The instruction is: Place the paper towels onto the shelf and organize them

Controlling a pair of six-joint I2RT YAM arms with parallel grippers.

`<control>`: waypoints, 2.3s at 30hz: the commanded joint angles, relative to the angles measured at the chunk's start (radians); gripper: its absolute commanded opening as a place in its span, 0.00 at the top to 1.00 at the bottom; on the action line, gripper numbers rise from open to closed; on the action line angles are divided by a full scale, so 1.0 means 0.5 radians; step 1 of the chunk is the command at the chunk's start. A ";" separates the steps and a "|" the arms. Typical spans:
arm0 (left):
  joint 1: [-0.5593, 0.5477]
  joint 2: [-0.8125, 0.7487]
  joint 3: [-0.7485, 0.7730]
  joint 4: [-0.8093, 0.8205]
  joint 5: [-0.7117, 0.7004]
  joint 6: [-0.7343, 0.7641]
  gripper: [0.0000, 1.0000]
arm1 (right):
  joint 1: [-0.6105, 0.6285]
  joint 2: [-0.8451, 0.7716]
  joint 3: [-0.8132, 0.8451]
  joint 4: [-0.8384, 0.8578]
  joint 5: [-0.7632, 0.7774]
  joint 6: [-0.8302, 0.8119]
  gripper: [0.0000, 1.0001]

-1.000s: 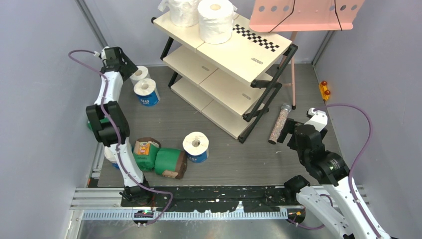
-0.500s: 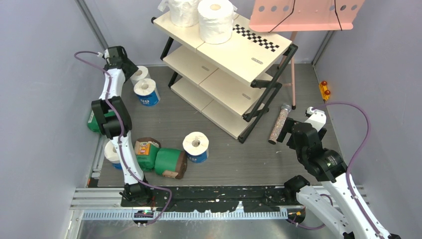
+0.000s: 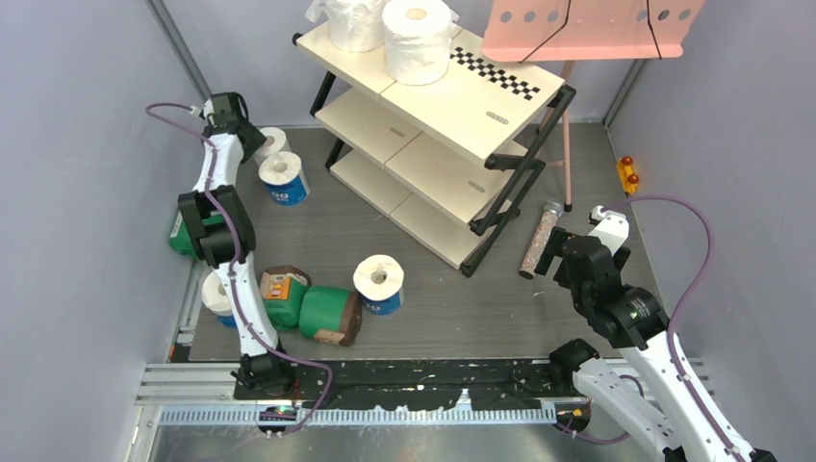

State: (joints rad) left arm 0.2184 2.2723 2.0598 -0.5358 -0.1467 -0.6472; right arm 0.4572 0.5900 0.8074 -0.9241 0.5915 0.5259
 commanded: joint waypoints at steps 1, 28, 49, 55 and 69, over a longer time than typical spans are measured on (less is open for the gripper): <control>0.017 0.005 0.063 -0.008 0.031 0.046 0.55 | 0.009 0.007 0.037 0.014 0.064 0.031 0.01; 0.016 -0.241 -0.021 0.052 0.104 0.230 0.93 | 0.009 0.004 0.038 0.023 0.049 0.026 0.01; -0.078 -1.374 -0.345 -0.294 0.494 0.421 0.93 | 0.010 -0.127 0.003 0.091 -0.025 -0.014 0.01; -0.222 -1.710 -0.379 -0.394 0.612 0.413 0.93 | 0.011 -0.172 -0.007 0.101 -0.034 -0.020 0.01; -0.692 -2.114 -0.163 -0.600 0.666 0.451 0.94 | 0.009 -0.200 -0.016 0.133 -0.088 -0.049 0.01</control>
State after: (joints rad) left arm -0.0780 1.2594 1.9236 -0.8608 0.1555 -0.4305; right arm 0.4572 0.5049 0.8013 -0.9035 0.5514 0.5133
